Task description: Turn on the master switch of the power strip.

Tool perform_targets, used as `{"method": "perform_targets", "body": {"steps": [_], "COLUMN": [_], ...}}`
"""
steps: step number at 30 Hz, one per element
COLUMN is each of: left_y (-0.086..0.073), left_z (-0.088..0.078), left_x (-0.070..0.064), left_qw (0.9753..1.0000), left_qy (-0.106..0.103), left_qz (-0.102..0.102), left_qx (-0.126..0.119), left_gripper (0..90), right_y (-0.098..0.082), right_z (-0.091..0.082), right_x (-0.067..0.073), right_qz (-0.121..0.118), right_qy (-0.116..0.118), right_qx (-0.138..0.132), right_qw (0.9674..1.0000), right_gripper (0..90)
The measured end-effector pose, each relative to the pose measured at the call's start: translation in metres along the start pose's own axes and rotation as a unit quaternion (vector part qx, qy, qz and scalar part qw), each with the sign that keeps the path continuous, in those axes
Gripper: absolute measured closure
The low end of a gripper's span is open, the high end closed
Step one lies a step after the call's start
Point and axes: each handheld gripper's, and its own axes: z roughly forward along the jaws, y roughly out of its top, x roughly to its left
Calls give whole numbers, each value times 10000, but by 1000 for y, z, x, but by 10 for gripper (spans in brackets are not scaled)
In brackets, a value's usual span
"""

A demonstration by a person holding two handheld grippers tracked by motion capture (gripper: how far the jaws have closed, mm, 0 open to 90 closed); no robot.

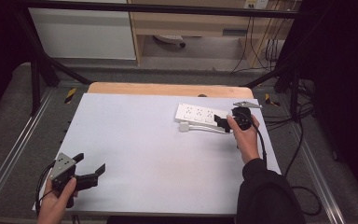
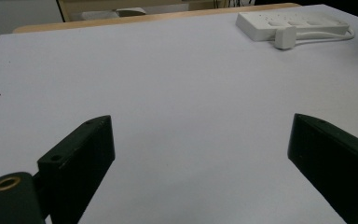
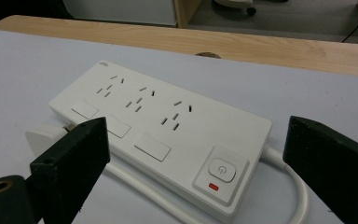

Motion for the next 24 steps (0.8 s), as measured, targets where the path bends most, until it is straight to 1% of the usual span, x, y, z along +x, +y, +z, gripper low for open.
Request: {"method": "perform_targets", "body": {"steps": [3, 6, 13, 19, 24], "left_y": [0, 0, 0, 0, -1], "left_z": [0, 0, 0, 0, 0], "left_x": [0, 0, 1, 1, 1], "left_qw": [10000, 10000, 10000, 10000, 10000], "left_qy": [13, 10, 25, 34, 30], "left_qz": [-11, -21, -36, -20, -40], "left_qx": [-2, -3, 18, 37, 48], "left_gripper": [72, 70, 68, 67, 67], "right_y": [1, 1, -2, -8, -15], "right_z": [-5, -10, -24, -37, -49], "right_x": [1, 1, 3, 3, 3], "right_qz": [-20, -53, -92, -107, -81], "right_qy": [66, 79, 194, 247, 295], "right_qx": [-21, -31, -61, -173, -168], "right_qw": [10000, 10000, 9998, 9995, 9994], "right_gripper": [80, 84, 87, 86, 78]}}
